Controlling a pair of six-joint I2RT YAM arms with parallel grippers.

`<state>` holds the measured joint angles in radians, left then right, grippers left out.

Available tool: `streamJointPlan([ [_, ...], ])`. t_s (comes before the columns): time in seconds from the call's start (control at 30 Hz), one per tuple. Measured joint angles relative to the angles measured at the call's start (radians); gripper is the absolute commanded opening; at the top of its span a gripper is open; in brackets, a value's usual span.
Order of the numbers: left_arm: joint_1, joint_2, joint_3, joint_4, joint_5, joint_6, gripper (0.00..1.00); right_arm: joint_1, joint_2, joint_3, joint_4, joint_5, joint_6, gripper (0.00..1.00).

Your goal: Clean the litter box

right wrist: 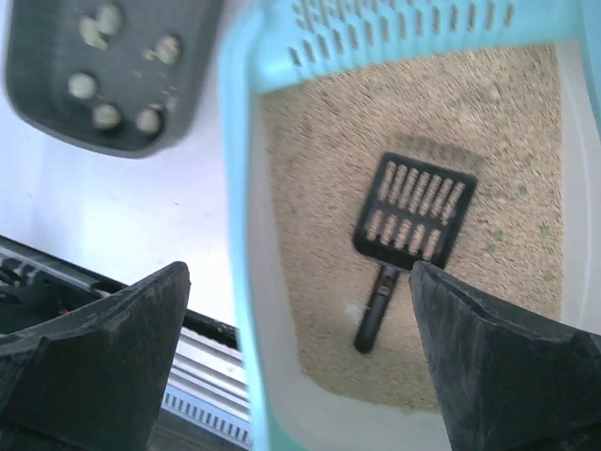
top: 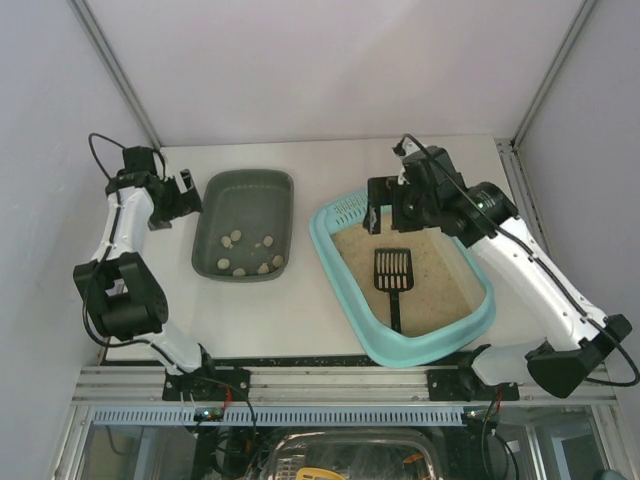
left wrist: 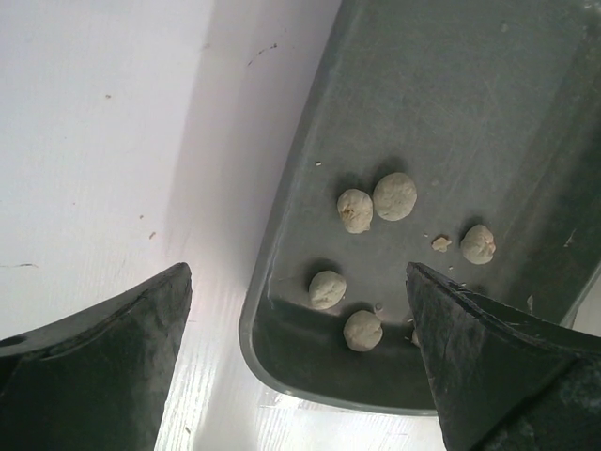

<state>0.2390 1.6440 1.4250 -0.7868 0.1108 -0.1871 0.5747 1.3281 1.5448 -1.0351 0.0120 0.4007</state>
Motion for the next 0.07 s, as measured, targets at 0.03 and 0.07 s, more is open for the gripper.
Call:
streamJointPlan([
  [0.03,0.000,0.001,0.004,-0.009,0.000,0.003,1.00,0.039,0.000,0.038,-0.016,0.042,0.019,1.00],
  [0.07,0.000,0.002,0.010,-0.014,0.000,0.006,1.00,0.072,0.002,0.077,-0.037,0.082,0.043,1.00],
])
